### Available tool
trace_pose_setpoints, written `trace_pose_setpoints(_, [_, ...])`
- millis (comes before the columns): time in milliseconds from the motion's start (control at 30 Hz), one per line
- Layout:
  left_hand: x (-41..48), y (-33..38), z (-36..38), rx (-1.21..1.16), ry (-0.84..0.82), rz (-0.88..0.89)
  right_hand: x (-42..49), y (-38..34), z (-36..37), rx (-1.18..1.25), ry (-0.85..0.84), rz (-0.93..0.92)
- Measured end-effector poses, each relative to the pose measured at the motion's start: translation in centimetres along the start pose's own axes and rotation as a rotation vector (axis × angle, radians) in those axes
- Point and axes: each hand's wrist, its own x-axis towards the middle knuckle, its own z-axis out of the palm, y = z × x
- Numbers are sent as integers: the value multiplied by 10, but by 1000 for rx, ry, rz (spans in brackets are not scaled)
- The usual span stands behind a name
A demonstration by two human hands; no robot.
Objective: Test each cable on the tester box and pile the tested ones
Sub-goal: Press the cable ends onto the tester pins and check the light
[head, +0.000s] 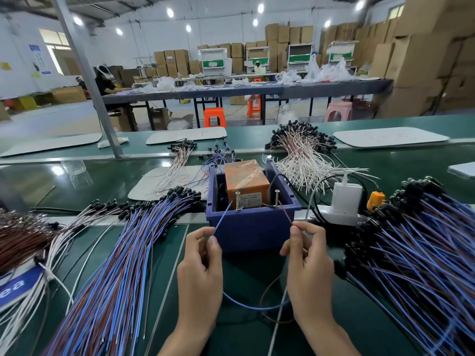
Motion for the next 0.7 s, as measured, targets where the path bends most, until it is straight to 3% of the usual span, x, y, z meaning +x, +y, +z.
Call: trace_pose_setpoints(700, [0,-1,1,-12,-15,11,2,-1,-1,-6,-16,11])
